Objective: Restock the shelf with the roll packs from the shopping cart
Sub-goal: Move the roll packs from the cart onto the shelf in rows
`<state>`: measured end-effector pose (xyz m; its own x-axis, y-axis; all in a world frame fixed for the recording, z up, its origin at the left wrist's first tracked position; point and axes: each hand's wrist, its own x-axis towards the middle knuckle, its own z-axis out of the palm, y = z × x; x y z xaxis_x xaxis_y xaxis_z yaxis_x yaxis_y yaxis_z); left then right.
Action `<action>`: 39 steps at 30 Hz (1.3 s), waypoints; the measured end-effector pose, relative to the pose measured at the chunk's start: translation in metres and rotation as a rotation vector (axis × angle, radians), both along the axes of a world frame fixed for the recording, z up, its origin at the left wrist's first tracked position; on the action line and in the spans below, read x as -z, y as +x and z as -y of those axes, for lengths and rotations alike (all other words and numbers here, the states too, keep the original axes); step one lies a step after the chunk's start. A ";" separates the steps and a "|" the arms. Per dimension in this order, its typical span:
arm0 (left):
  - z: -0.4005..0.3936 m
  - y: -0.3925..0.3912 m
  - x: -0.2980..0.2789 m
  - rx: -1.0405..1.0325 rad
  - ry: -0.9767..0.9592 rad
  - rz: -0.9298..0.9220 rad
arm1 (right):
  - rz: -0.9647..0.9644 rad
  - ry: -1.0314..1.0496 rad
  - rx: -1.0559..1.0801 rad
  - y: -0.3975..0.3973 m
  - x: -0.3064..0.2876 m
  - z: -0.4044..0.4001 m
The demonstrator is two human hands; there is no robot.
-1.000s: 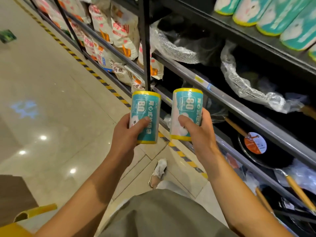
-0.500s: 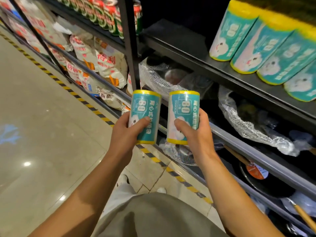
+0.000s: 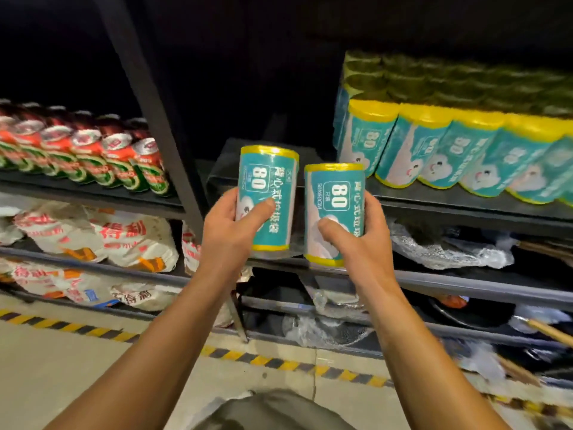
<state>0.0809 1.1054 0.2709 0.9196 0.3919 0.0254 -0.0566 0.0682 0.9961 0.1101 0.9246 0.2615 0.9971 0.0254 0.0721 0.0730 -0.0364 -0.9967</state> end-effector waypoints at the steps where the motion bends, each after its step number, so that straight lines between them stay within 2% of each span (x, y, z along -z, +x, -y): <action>1: -0.004 0.010 -0.005 0.031 0.014 0.023 | 0.022 0.007 0.032 0.003 -0.004 -0.004; 7: -0.024 0.067 -0.022 0.145 0.134 0.131 | 0.151 -0.099 0.213 0.020 -0.020 -0.017; 14: -0.020 0.130 -0.017 0.158 0.302 0.163 | 0.232 -0.226 0.284 0.032 -0.033 -0.015; 20: -0.011 0.153 0.002 0.125 0.583 0.161 | 0.214 -0.272 0.320 0.037 -0.028 -0.006; 25: -0.010 0.151 0.002 0.103 0.702 0.161 | 0.211 -0.247 0.298 0.041 -0.026 0.000; 32: -0.012 0.144 -0.016 -0.012 0.738 0.242 | 0.221 -0.204 0.269 0.047 -0.025 0.014; 39: -0.003 0.168 -0.021 -0.045 0.847 0.224 | 0.229 -0.153 0.251 0.046 -0.023 0.017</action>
<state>0.2493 1.1087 0.2919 0.8420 0.1956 0.5028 -0.2420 -0.6960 0.6760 0.1560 0.9077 0.2849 0.9320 -0.1904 0.3085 0.2635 -0.2288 -0.9371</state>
